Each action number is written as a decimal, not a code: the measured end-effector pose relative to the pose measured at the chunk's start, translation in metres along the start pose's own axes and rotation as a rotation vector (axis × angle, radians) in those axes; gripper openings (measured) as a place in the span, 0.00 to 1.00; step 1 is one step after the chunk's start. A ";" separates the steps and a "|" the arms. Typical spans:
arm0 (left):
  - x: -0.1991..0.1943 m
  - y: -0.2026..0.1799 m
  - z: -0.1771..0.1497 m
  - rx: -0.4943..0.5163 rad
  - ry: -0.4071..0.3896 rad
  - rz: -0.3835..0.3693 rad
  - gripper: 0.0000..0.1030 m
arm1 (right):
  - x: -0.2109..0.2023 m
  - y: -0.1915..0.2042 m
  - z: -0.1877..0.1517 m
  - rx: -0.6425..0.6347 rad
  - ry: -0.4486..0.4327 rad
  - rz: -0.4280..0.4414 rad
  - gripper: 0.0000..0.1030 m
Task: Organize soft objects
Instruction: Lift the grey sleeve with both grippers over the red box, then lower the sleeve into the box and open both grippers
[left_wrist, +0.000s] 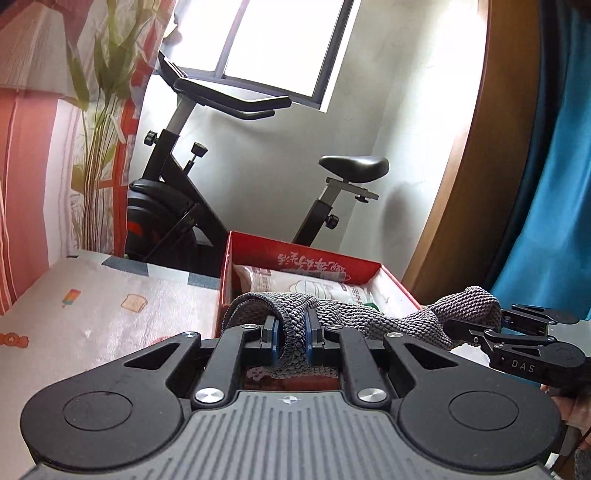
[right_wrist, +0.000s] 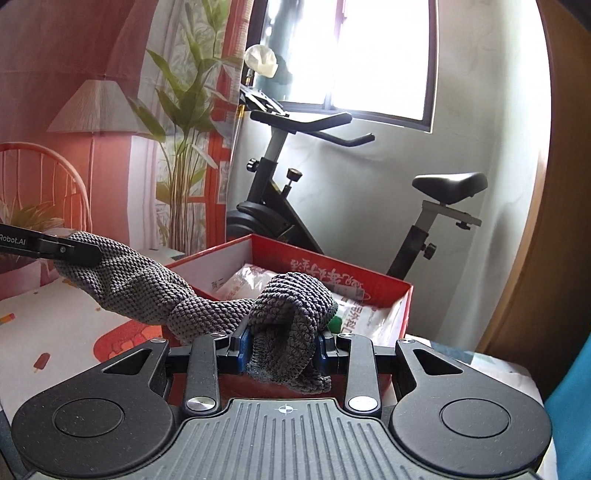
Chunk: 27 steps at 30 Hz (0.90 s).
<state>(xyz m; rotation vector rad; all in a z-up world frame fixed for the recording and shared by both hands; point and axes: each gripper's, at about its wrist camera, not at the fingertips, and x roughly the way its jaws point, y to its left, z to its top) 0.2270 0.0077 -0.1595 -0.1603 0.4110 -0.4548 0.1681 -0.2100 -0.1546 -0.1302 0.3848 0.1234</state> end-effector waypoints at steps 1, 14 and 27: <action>0.002 -0.001 0.003 0.003 -0.005 -0.001 0.13 | 0.002 -0.002 0.004 -0.002 -0.005 -0.002 0.29; 0.048 -0.004 0.041 0.046 -0.018 0.011 0.13 | 0.047 -0.030 0.038 0.003 -0.008 -0.024 0.29; 0.097 0.008 0.058 0.079 0.020 0.043 0.13 | 0.101 -0.040 0.055 -0.010 0.024 -0.006 0.29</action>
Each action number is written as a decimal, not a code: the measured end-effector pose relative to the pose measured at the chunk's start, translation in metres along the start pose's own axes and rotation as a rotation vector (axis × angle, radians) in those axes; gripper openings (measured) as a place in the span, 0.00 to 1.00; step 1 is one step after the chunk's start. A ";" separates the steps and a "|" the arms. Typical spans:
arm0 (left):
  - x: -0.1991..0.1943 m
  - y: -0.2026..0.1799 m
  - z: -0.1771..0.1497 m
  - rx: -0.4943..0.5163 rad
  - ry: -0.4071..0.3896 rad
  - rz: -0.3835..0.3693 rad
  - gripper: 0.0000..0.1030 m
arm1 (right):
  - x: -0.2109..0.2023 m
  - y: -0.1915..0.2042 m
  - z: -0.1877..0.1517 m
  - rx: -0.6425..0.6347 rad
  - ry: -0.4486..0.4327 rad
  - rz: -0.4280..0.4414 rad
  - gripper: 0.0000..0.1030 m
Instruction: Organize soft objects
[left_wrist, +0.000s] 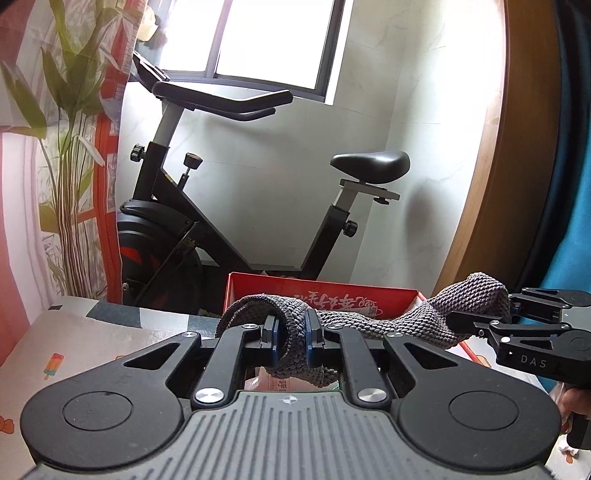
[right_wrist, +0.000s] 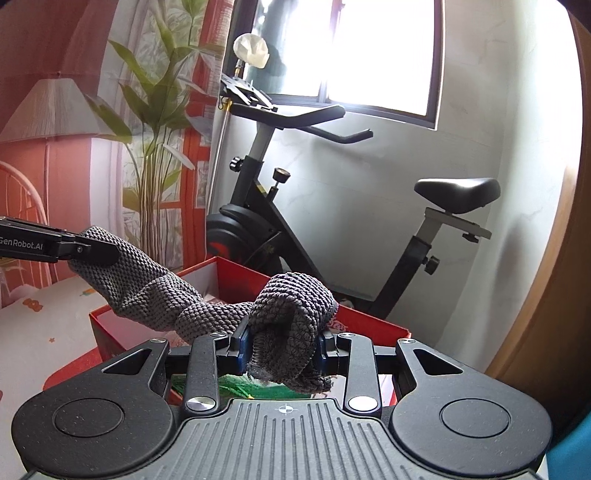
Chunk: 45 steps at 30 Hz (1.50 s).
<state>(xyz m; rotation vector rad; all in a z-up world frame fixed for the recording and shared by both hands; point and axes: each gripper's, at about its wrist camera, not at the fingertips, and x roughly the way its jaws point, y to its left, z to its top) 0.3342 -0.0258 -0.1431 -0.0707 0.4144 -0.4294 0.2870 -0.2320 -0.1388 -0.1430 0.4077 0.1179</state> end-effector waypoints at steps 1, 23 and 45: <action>0.003 0.002 0.000 -0.006 0.003 0.002 0.13 | 0.003 -0.002 0.002 0.008 -0.007 -0.001 0.29; 0.082 -0.002 -0.002 0.051 0.165 -0.056 0.16 | 0.095 -0.036 -0.031 0.092 0.224 -0.123 0.37; -0.002 -0.022 0.042 0.109 0.027 0.032 1.00 | -0.019 -0.059 0.013 0.255 -0.006 -0.103 1.00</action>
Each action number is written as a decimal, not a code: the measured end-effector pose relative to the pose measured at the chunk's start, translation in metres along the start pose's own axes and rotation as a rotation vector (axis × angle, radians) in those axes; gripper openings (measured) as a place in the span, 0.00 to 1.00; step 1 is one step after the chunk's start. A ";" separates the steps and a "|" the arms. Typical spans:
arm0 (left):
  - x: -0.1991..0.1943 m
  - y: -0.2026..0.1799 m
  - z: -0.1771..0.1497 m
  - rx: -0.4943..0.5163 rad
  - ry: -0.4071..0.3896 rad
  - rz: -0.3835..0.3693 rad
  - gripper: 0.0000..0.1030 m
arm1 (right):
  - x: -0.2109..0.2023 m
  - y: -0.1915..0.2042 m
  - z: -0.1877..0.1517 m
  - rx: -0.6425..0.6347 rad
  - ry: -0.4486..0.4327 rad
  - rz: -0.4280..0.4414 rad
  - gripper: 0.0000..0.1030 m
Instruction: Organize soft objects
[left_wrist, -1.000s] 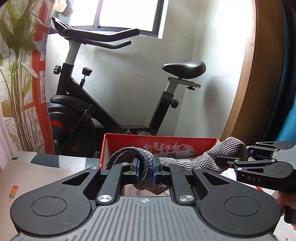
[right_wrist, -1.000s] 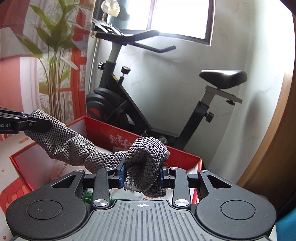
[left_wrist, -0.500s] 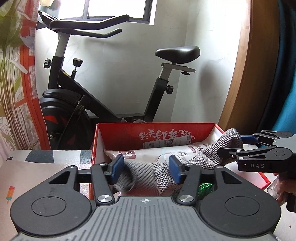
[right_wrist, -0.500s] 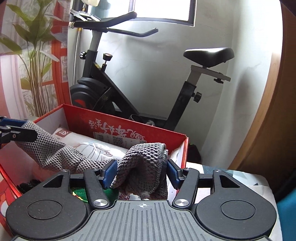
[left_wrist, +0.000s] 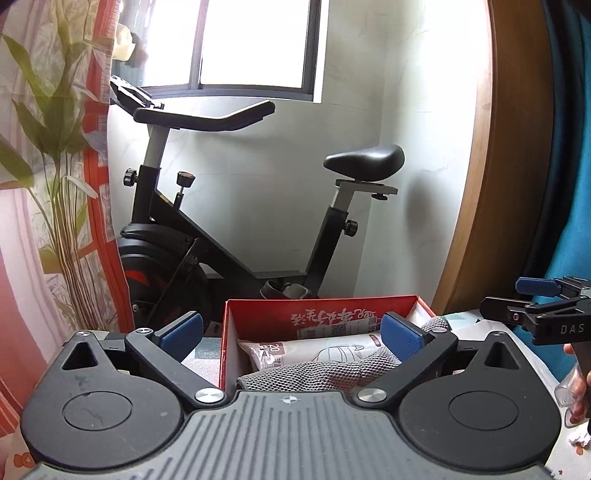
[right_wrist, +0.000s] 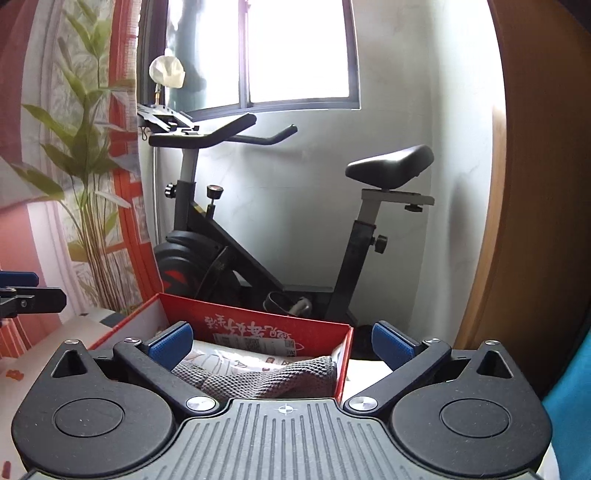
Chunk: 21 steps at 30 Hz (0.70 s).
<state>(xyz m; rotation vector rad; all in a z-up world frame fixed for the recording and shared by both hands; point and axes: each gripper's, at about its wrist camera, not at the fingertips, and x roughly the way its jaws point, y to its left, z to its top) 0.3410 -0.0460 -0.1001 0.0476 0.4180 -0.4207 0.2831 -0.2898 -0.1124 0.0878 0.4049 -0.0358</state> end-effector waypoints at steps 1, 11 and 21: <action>-0.006 -0.001 0.002 -0.002 -0.004 0.000 1.00 | -0.008 0.001 0.001 0.009 -0.011 0.004 1.00; -0.081 -0.019 0.008 0.007 -0.071 0.105 1.00 | -0.096 0.026 0.005 0.046 -0.081 -0.014 1.00; -0.162 -0.036 0.015 0.021 -0.128 0.205 1.00 | -0.177 0.071 0.009 0.051 -0.083 -0.032 1.00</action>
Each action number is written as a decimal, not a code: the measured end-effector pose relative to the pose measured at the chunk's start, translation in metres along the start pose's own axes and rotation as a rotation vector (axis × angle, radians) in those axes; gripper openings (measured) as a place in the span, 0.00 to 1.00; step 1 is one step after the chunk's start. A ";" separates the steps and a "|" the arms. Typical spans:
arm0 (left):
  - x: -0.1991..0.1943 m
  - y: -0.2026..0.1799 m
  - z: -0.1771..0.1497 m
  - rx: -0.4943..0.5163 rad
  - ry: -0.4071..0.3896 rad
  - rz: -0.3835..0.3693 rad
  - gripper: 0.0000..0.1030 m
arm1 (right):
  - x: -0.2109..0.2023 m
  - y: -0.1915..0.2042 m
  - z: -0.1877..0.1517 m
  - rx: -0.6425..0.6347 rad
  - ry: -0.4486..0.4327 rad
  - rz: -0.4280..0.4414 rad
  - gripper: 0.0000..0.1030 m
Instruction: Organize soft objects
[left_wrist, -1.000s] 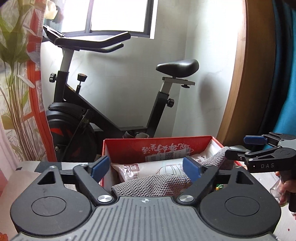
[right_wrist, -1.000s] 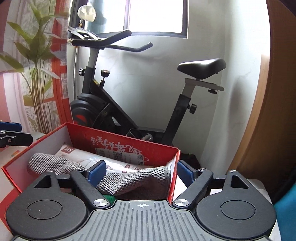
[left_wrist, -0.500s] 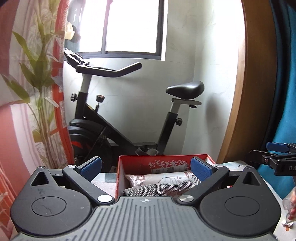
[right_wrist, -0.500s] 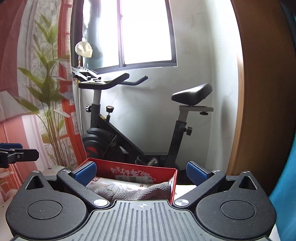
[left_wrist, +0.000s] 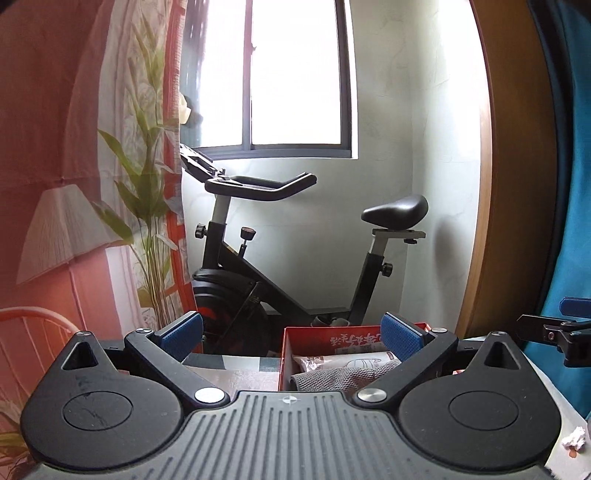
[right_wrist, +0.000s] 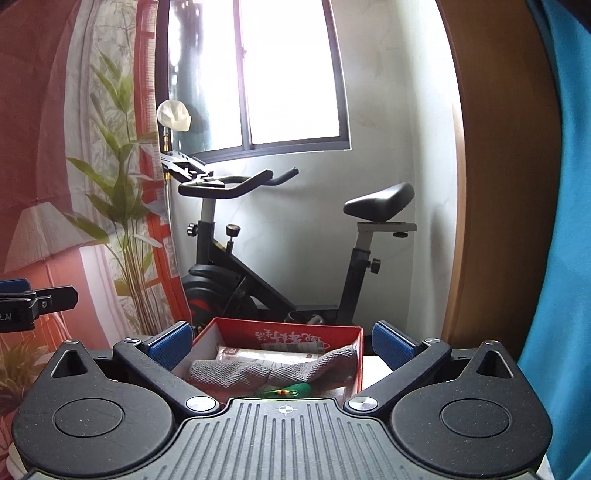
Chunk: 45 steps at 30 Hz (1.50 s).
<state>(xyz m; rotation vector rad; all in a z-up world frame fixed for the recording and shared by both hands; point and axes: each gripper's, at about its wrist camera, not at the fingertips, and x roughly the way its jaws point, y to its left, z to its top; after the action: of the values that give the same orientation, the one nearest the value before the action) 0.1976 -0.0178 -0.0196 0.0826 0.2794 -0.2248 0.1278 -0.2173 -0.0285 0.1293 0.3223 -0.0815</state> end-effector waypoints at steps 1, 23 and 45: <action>-0.009 0.001 0.001 -0.010 0.003 -0.001 1.00 | -0.009 0.004 0.001 -0.004 -0.001 -0.007 1.00; -0.158 -0.005 -0.014 0.033 -0.052 -0.056 1.00 | -0.171 0.058 -0.016 -0.019 -0.083 -0.081 1.00; -0.164 -0.012 -0.014 0.036 -0.050 -0.018 1.00 | -0.186 0.058 -0.013 0.006 -0.094 -0.087 1.00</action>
<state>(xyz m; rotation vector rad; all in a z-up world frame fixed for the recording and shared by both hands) 0.0375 0.0065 0.0128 0.1098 0.2264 -0.2491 -0.0464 -0.1469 0.0254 0.1173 0.2342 -0.1743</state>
